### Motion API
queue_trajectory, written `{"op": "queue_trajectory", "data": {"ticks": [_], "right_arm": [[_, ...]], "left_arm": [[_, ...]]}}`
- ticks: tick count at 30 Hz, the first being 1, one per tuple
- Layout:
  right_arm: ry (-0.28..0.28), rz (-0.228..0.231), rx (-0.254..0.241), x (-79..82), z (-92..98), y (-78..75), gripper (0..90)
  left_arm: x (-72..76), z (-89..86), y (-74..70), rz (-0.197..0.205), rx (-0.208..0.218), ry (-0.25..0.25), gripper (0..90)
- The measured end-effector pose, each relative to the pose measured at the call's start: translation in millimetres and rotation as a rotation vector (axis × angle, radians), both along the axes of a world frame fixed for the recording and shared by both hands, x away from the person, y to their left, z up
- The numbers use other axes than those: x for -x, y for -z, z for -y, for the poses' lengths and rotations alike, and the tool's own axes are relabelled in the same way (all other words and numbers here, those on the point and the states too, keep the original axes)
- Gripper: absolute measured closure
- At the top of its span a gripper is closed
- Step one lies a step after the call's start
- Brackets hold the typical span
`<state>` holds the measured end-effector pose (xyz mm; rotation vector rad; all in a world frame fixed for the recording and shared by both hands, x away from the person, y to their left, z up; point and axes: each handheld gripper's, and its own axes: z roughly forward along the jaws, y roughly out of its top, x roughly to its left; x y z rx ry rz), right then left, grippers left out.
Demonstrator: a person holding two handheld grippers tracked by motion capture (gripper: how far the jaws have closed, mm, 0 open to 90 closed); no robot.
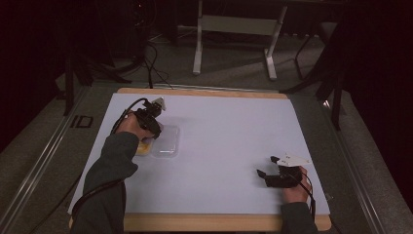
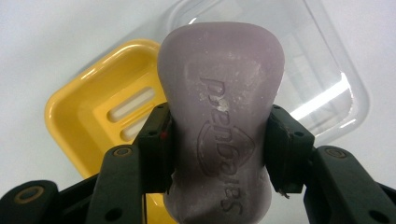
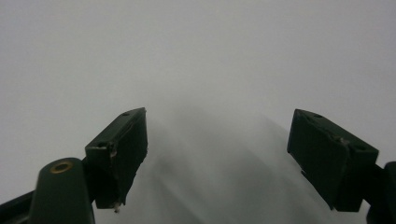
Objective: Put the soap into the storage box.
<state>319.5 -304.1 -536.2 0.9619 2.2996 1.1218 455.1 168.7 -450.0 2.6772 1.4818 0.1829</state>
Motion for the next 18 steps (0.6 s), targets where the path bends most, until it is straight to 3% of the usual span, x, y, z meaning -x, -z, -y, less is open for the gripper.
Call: {"op": "queue_trajectory", "data": {"ticks": [18], "right_arm": [[-0.001, 0.000, 0.006, 0.2, -1.2, 0.2, 19.6]], "left_arm": [[-4.1, -21.1, 0.9, 0.028, 0.012, -0.156, 50.0]]}}
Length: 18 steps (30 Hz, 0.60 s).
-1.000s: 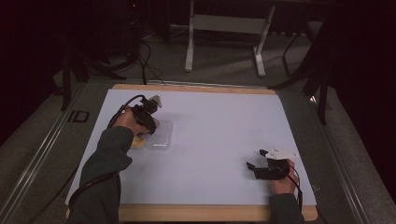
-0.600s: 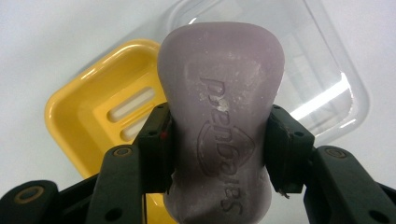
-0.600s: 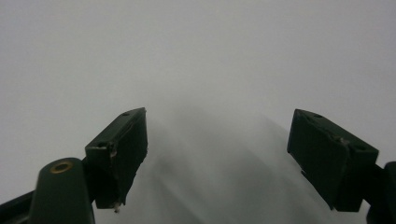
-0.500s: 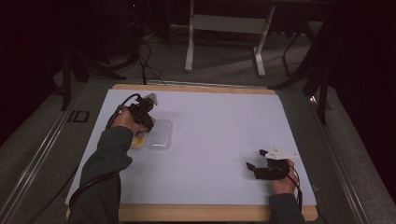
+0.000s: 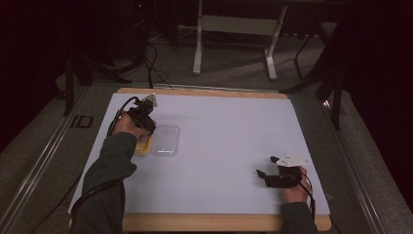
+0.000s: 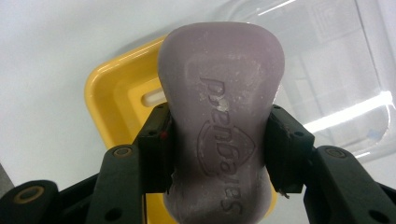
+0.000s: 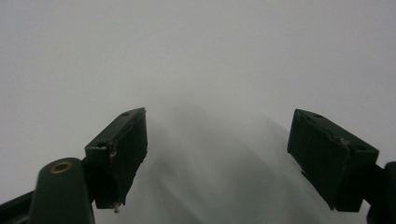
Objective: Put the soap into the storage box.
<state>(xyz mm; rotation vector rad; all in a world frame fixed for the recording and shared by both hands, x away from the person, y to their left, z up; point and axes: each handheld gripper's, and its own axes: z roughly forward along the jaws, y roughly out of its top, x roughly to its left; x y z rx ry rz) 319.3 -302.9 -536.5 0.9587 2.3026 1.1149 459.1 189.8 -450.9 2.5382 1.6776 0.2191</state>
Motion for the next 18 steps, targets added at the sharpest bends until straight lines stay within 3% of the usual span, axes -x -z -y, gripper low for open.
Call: {"op": "queue_trajectory", "data": {"ticks": [11, 18], "right_arm": [[-0.001, 0.002, -0.001, 0.0, -0.1, 0.1, 19.6], [-0.004, 0.002, 0.003, 0.0, -0.1, 0.1, 19.5]], "left_arm": [[-2.6, -3.3, 1.7, 0.010, -0.010, -0.049, 50.0], [-4.3, -10.8, 4.8, 0.017, 0.017, -0.096, 50.0]]}}
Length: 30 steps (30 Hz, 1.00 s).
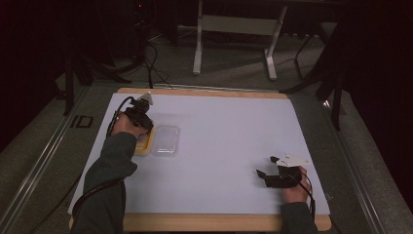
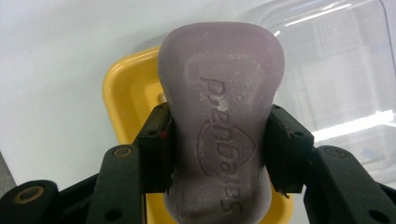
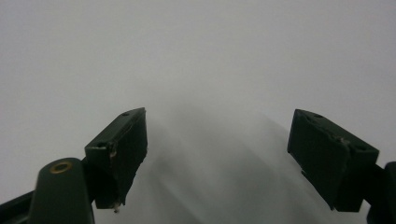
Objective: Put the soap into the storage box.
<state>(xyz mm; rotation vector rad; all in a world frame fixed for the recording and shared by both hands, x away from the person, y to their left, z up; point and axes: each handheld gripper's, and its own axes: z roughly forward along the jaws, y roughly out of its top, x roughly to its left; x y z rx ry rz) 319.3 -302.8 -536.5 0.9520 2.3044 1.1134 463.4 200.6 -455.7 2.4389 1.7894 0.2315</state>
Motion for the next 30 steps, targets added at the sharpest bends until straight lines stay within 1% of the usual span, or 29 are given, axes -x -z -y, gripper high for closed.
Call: {"op": "queue_trajectory", "data": {"ticks": [5, 10, 18, 26, 30], "right_arm": [[-0.002, 0.001, 0.002, 0.0, -0.1, 0.1, 19.5], [-0.002, 0.000, 0.001, -0.1, -0.2, 0.1, 19.5], [-0.002, 0.000, 0.004, 0.0, -0.5, 0.1, 19.5], [-0.002, 0.001, 0.006, 0.1, -0.7, 0.2, 19.5], [-0.004, 0.001, 0.008, 0.0, -0.8, 0.2, 19.5]], "left_arm": [[-0.4, -3.0, 1.5, -0.001, 0.005, -0.015, 49.9], [-0.6, -5.5, 5.8, -0.011, 0.008, -0.038, 49.9], [0.9, -8.4, 16.0, -0.034, 0.010, -0.052, 49.9], [2.9, -11.3, 21.8, -0.045, 0.015, -0.071, 49.9], [4.3, -12.0, 27.0, -0.059, 0.014, -0.073, 49.9]]}}
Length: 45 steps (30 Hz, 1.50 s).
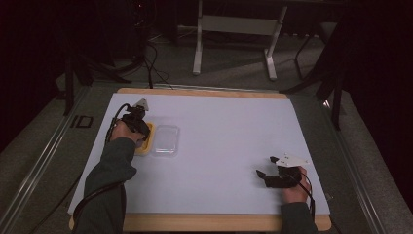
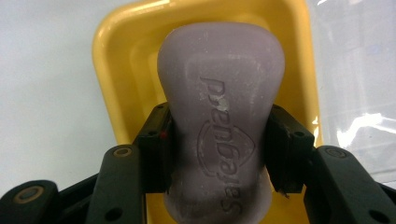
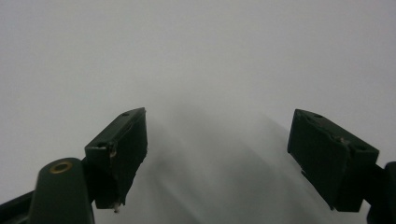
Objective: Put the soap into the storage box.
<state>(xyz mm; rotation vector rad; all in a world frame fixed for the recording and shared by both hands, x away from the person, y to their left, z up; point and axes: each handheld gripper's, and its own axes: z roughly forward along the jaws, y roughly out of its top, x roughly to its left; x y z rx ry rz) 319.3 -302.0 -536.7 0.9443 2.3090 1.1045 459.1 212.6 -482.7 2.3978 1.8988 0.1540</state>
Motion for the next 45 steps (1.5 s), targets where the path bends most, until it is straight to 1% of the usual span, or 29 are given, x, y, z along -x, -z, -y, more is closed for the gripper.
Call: {"op": "queue_trajectory", "data": {"ticks": [5, 9, 14, 19, 25, 28, 30, 38, 39, 40, 41, 45], "right_arm": [[0.000, 0.000, 0.001, 0.0, 0.0, 0.0, 19.5], [0.001, -0.001, 0.001, 0.0, -0.1, 0.0, 19.5], [-0.001, 0.000, 0.001, 0.0, -0.1, 0.0, 19.5], [0.001, -0.001, 0.002, 0.0, -0.2, 0.0, 19.4], [-0.001, -0.002, 0.006, 0.0, -0.5, 0.0, 19.5], [0.000, -0.004, 0.007, 0.0, -0.6, 0.0, 19.4], [0.000, -0.004, 0.008, 0.0, -0.9, 0.1, 19.5], [-0.001, -0.003, 0.008, -0.1, -1.2, 0.3, 19.4], [-0.001, -0.003, 0.008, -0.1, -1.2, 0.3, 19.4], [-0.001, -0.004, 0.008, -0.1, -1.3, 0.3, 19.4], [-0.001, -0.004, 0.008, -0.1, -1.3, 0.3, 19.5], [-0.001, -0.003, 0.010, -0.2, -1.4, 0.3, 19.5]], "left_arm": [[0.0, 0.9, 5.0, -0.008, -0.004, 0.002, 49.8], [0.1, 1.3, 5.1, -0.008, -0.007, 0.006, 49.8], [0.3, -0.3, 5.6, -0.007, 0.003, -0.002, 49.6], [0.7, -2.8, 6.5, -0.012, 0.017, 0.001, 48.9], [1.6, -5.1, 7.3, -0.034, 0.028, 0.022, 45.7], [2.4, -4.5, 6.7, -0.031, 0.020, 0.027, 45.1], [2.7, -3.1, 6.2, -0.027, 0.007, 0.036, 43.5], [3.5, -2.3, 2.7, -0.011, -0.005, 0.041, 37.0], [3.5, -2.3, 2.7, -0.011, -0.005, 0.041, 36.3], [3.5, -3.4, 1.4, -0.008, 0.009, 0.037, 35.1], [3.4, -3.6, 0.7, -0.006, 0.011, 0.038, 33.9], [3.6, -2.9, -1.1, 0.003, 0.006, 0.035, 32.9]]}}
